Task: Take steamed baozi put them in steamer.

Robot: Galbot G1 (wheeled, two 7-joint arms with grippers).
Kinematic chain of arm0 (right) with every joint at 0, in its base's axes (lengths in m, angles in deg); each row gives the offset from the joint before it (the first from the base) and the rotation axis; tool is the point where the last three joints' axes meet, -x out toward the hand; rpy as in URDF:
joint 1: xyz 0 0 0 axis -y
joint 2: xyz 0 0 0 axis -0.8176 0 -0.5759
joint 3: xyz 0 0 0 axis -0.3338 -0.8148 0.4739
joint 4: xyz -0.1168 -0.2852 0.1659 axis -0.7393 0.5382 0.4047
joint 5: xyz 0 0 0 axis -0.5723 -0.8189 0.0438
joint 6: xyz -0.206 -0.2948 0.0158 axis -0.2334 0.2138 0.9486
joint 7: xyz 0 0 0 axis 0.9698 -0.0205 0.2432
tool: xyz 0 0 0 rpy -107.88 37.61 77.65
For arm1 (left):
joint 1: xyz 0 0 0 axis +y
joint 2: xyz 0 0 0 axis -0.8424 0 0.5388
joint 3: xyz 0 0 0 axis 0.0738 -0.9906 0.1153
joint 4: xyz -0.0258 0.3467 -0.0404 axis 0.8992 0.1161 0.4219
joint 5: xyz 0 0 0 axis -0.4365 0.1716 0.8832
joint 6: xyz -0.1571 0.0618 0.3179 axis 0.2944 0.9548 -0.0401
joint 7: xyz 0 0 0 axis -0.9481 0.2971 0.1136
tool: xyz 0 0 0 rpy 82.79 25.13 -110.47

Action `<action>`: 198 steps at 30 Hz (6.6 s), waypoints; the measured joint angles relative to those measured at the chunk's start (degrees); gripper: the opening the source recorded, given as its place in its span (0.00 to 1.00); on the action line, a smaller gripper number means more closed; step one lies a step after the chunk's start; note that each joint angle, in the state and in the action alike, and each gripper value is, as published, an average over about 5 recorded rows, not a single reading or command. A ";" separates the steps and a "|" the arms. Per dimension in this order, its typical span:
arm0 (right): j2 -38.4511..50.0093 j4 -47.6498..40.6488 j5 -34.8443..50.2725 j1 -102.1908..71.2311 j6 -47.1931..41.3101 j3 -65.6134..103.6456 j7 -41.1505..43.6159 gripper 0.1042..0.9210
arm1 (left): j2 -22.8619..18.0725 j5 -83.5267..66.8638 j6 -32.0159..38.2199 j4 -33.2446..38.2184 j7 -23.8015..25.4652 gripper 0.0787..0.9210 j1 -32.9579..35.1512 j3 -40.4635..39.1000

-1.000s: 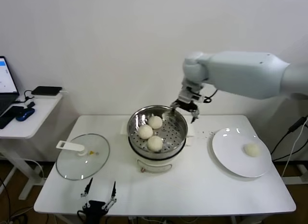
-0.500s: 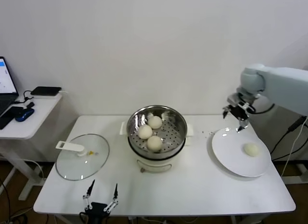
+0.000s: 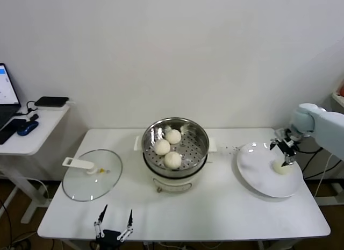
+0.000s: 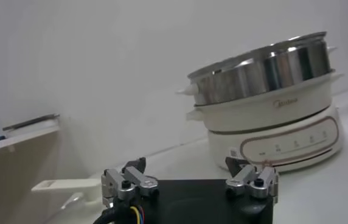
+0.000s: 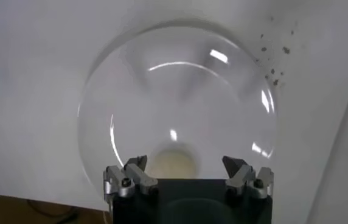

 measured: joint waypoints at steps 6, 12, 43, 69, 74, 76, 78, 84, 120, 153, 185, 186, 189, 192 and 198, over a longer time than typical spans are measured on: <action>-0.36 -4.94 -3.88 -4.69 1.11 5.97 -0.35 0.88 | -0.09 0.30 0.00 -0.44 0.11 0.88 0.12 -0.15; -1.24 -9.39 -6.63 -8.19 2.17 10.19 -0.65 0.88 | -0.13 0.45 -0.01 -0.71 0.25 0.88 0.03 -0.13; -9.41 -22.61 -14.86 -16.33 5.22 22.84 -1.77 0.80 | -0.11 1.44 0.02 -1.11 0.30 0.88 -0.08 0.31; -6.54 0.52 13.51 12.02 -4.82 -7.86 0.11 0.61 | 0.46 1.18 -0.14 -0.68 0.48 0.88 -0.37 0.02; -8.51 9.66 24.23 22.47 -9.51 -15.48 -1.08 0.61 | 0.64 1.24 -0.26 -0.53 0.48 0.88 -0.52 -0.20; -9.57 12.53 27.97 25.41 -11.26 -17.34 -1.52 0.61 | 0.65 1.36 -0.34 -0.42 0.48 0.88 -0.59 -0.31; -10.79 15.04 31.40 27.68 -12.98 -18.65 -2.05 0.61 | 0.64 1.48 -0.46 -0.25 0.48 0.88 -0.62 -0.44; -14.78 19.86 39.14 30.91 -17.62 -20.20 -4.06 0.61 | 0.63 1.71 -0.63 0.36 0.48 0.88 -0.27 -0.41; -30.50 9.53 37.48 14.07 -24.62 -15.01 -8.37 0.65 | 0.45 2.43 -0.45 0.59 0.49 0.88 0.24 0.19; 1.37 41.73 35.89 -7.41 -28.66 25.50 -37.88 0.88 | 0.10 2.90 -1.60 2.62 0.67 0.88 -0.35 -1.10; -25.08 61.93 16.13 -111.32 5.37 103.36 -60.05 0.88 | -0.17 2.60 0.30 3.08 -0.45 0.88 1.68 -0.95; -25.71 61.71 15.97 -112.80 6.64 103.63 -60.17 0.88 | -0.17 2.50 0.32 3.13 -0.46 0.88 1.72 -0.95; -27.11 60.99 15.74 -116.52 10.30 104.05 -60.42 0.88 | -0.17 2.27 0.34 3.35 -0.51 0.88 1.87 -1.02; -28.06 60.24 15.67 -119.26 13.66 104.09 -60.53 0.88 | -0.17 2.14 0.28 3.67 -0.55 0.88 2.05 -1.22; -29.53 58.87 15.29 -122.99 18.82 103.52 -60.57 0.88 | -0.17 2.02 0.21 4.21 -0.65 0.88 2.33 -1.74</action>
